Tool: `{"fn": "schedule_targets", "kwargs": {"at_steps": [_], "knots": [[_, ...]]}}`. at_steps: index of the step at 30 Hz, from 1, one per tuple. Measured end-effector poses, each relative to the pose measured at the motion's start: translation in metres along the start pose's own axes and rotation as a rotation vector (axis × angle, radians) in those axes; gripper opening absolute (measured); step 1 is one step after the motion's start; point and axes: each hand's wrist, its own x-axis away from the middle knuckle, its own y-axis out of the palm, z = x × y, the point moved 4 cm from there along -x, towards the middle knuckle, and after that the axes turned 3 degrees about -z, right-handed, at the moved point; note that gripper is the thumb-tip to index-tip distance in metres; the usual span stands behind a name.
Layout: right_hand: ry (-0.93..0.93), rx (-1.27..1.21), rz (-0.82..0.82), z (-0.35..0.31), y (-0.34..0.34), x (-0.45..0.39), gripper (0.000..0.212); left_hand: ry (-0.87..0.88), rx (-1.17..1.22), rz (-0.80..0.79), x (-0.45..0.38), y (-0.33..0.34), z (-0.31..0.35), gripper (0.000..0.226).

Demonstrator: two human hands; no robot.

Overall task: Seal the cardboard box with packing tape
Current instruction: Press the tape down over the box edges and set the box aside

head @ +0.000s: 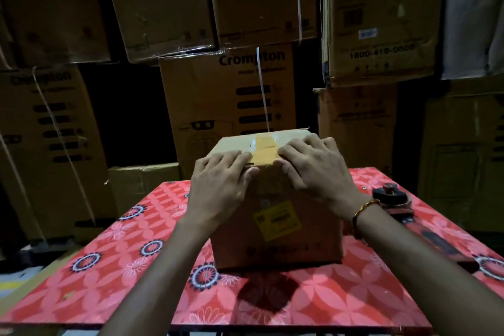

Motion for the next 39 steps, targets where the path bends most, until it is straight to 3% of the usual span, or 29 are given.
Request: {"fn": "schedule_targets", "kwargs": {"at_steps": [11, 14, 18, 20, 25, 29, 31, 36, 39], "knots": [[0.068, -0.088, 0.169, 0.002, 0.007, 0.009, 0.05, -0.09, 0.073, 0.165, 0.002, 0.007, 0.004, 0.046], [0.034, -0.123, 0.088, 0.006, 0.003, 0.005, 0.058, -0.087, 0.084, 0.185, 0.002, 0.009, 0.002, 0.045], [-0.03, -0.13, -0.196, 0.015, -0.001, 0.007, 0.068, -0.075, 0.097, 0.191, 0.002, 0.006, 0.001, 0.047], [-0.038, -0.088, -0.232, 0.013, -0.001, 0.009, 0.077, -0.057, 0.114, 0.19, 0.002, 0.005, -0.002, 0.046], [0.133, -0.161, -0.014, 0.002, -0.001, 0.004, 0.061, -0.025, 0.128, 0.167, 0.004, 0.004, -0.008, 0.047], [0.111, -0.063, 0.131, -0.004, 0.006, 0.007, 0.056, -0.034, 0.143, 0.161, 0.003, 0.005, -0.008, 0.046], [0.04, -0.011, 0.114, 0.002, 0.011, 0.01, 0.061, -0.038, 0.148, 0.159, 0.004, 0.005, -0.009, 0.046], [-0.092, 0.069, -0.129, 0.013, 0.017, 0.018, 0.091, -0.04, 0.136, 0.155, 0.004, 0.005, -0.005, 0.044], [0.02, -0.044, -0.024, 0.004, 0.007, 0.012, 0.07, -0.045, 0.135, 0.156, 0.004, 0.004, -0.006, 0.042]]}}
